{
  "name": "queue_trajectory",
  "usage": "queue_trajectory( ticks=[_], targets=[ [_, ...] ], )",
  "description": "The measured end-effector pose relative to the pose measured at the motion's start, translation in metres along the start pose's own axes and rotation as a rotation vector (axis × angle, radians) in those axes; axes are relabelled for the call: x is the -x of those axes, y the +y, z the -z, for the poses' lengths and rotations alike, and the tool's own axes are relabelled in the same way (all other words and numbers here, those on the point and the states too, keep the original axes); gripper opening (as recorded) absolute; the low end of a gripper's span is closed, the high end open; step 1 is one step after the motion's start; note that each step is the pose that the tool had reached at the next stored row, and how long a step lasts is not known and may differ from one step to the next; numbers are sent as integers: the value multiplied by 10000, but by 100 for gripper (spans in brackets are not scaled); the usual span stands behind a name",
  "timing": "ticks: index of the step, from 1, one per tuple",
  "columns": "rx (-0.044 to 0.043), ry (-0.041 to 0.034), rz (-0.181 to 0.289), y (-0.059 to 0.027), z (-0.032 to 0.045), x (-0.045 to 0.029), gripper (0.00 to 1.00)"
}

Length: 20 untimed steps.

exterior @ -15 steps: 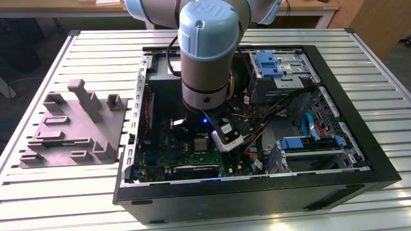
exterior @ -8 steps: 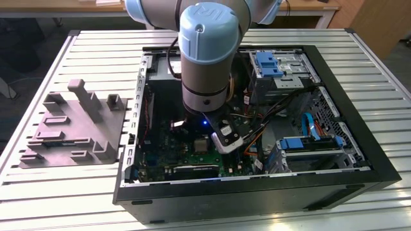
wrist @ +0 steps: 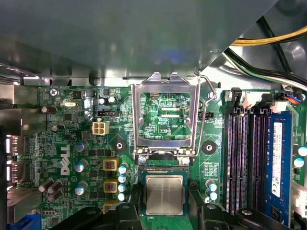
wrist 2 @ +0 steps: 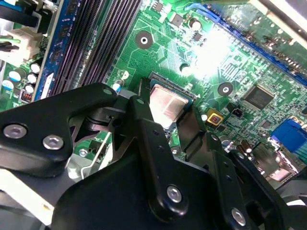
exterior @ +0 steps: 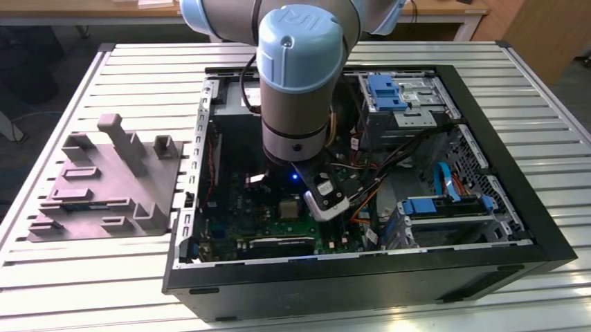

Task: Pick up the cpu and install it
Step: 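Place the cpu into insertion slot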

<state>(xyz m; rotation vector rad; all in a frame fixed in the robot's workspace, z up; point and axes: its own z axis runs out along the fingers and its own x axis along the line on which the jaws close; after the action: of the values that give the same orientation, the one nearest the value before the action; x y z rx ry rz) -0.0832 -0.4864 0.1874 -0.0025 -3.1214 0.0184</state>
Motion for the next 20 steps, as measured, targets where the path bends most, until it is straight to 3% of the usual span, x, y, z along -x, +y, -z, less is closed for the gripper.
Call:
queue_trajectory(
  ticks=[4,5,20],
  targets=[
    [6,-1,-1,1,-3,0,48],
    [14,-6,0,2,-6,1,55],
    [37,3,0,2,23,0,53]
  ],
)
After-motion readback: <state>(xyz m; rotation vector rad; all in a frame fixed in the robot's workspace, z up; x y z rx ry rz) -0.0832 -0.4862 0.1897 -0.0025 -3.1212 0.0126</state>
